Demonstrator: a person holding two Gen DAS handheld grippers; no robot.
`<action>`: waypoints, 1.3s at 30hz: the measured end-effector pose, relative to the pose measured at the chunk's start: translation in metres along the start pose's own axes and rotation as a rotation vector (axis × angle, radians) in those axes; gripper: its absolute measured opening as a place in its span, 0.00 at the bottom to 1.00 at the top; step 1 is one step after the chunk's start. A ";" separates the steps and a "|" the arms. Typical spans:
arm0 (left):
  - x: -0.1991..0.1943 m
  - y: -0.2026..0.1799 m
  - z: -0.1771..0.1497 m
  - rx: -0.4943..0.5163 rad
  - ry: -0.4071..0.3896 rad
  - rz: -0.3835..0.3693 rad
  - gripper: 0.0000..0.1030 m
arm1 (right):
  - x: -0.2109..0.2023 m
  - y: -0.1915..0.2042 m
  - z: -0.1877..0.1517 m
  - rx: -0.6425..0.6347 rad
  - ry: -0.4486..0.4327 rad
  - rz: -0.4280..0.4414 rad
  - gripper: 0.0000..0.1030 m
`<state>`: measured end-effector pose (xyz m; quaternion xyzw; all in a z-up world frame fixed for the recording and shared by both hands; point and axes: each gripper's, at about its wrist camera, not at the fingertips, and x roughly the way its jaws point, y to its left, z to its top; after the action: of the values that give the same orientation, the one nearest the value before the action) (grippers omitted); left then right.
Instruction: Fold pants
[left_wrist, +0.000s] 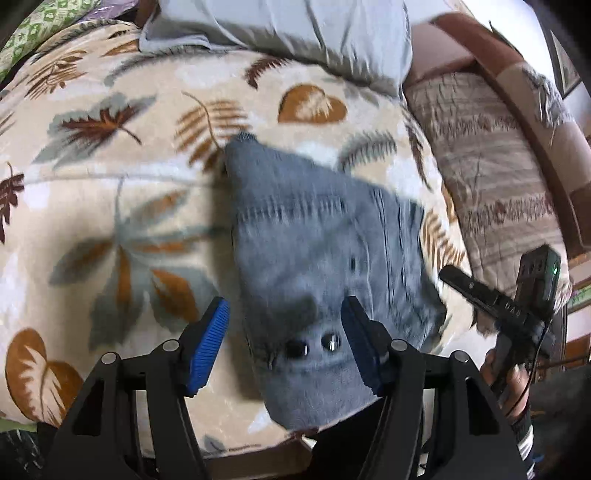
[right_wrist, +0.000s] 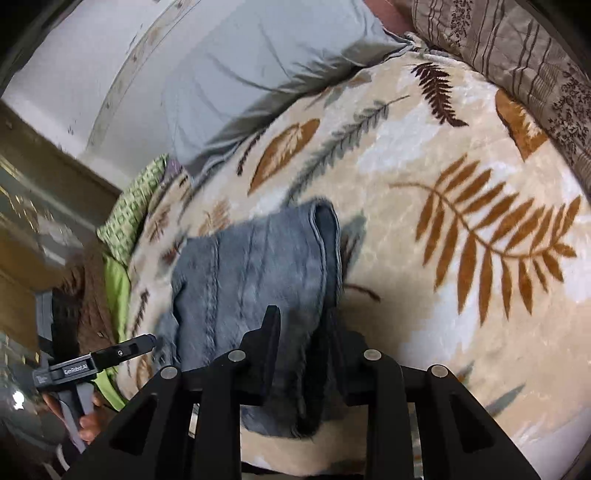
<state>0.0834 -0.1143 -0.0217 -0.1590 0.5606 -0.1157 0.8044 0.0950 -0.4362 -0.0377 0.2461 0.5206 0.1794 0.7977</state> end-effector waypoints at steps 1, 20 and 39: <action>0.000 0.002 0.005 -0.023 0.002 -0.018 0.60 | 0.002 0.002 0.004 0.000 -0.002 -0.004 0.27; 0.049 -0.010 0.004 -0.038 0.107 0.103 0.63 | 0.055 0.033 -0.011 -0.268 0.055 -0.217 0.25; 0.029 0.023 0.035 -0.135 0.152 0.045 0.62 | 0.031 -0.007 0.019 0.005 0.058 0.016 0.57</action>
<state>0.1261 -0.0995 -0.0448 -0.1909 0.6297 -0.0715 0.7496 0.1252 -0.4287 -0.0586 0.2471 0.5419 0.1917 0.7801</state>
